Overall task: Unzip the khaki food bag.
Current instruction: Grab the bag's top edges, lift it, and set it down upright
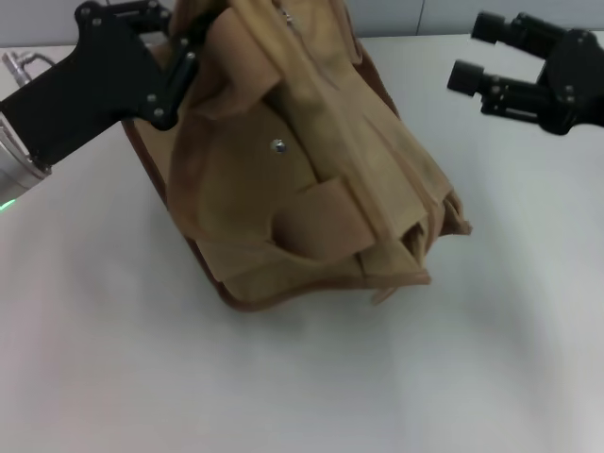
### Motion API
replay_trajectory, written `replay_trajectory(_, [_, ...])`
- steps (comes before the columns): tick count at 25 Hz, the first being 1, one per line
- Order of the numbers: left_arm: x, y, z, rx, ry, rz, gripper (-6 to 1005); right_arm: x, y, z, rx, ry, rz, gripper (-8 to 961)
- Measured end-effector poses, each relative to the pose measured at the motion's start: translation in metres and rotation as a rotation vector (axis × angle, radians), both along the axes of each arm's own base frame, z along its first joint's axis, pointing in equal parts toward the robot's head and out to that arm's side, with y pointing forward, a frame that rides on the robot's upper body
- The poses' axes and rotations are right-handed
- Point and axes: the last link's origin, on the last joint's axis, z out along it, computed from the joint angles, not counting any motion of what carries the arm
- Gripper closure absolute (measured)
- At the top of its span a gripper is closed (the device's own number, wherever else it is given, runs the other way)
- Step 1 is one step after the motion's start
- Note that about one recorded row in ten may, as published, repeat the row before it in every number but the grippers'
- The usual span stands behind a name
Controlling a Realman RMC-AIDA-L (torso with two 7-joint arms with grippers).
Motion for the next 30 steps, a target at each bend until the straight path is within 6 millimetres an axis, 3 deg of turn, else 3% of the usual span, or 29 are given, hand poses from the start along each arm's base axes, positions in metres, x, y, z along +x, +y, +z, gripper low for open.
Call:
replay_trajectory(6, [0.01, 0.003, -0.005, -0.001, 0.022, -0.053, 916, -0.002, 0.007, -0.006, 0.068, 0.168, -0.009, 111])
replay_trajectory(12, [0.012, 0.001, -0.014, -0.004, 0.044, -0.071, 916, -0.012, 0.02, -0.034, 0.122, 0.281, -0.012, 112])
replay_trajectory(17, [0.013, 0.001, -0.014, 0.002, 0.049, -0.08, 916, -0.038, 0.039, -0.058, 0.065, 0.211, 0.015, 112])
replay_trajectory(24, [0.014, 0.0, -0.015, 0.007, 0.058, -0.094, 916, -0.049, 0.051, -0.077, 0.032, 0.114, 0.009, 112])
replay_trajectory(30, [0.014, 0.0, -0.016, 0.005, 0.063, -0.102, 916, -0.051, 0.047, -0.08, 0.0, 0.056, 0.036, 111])
